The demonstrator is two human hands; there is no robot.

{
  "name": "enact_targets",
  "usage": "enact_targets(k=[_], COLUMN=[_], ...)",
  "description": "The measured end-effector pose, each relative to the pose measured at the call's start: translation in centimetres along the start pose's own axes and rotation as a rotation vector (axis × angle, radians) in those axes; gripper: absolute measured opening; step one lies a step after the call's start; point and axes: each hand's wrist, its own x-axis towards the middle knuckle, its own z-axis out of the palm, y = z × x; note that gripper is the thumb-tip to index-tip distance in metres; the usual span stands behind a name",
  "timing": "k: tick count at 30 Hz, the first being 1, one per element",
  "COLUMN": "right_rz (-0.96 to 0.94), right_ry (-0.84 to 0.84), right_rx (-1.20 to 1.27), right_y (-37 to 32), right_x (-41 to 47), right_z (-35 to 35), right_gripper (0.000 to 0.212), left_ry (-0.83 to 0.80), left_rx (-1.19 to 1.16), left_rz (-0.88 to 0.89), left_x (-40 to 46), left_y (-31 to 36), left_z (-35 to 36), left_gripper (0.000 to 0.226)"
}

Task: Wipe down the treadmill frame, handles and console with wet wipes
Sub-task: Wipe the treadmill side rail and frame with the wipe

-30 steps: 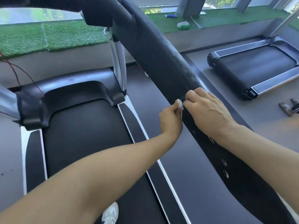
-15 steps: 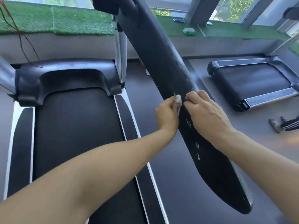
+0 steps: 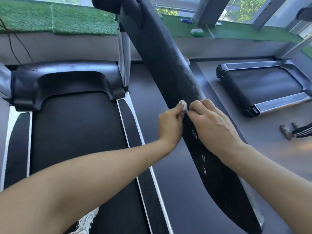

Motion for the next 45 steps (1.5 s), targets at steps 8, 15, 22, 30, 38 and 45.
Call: enact_targets(k=[8,15,22,30,38,45], right_rz=[0.011,-0.006,-0.009,-0.039,-0.051,-0.055], right_ry=[-0.049,-0.002,-0.031,0.029,0.037,0.009], right_rx=[0.001,0.02,0.004,-0.004,-0.042,-0.032], right_y=[0.0,0.1,0.2,0.0,0.2,0.2], right_x=[0.7,0.3,0.4,0.3,0.0,-0.3], right_z=[0.4,0.7,1.1,0.8,1.3,0.7], right_gripper=[0.024,0.022,0.026,0.027,0.027,0.021], left_ry=[0.241,0.045,0.149,0.051,0.031,0.153], left_rx=[-0.064,-0.08,-0.106,-0.096,-0.059,-0.102], left_rz=[-0.097,0.032,-0.021,0.039,0.137,-0.051], left_x=[9.3,2.8,6.1,3.2,4.1,3.7], left_y=[0.3,0.6,0.8,0.8,0.9,2.0], left_z=[-0.8,-0.7,-1.3,-0.9,-1.8,-1.3], left_gripper=[0.036,0.022,0.026,0.023,0.023,0.017])
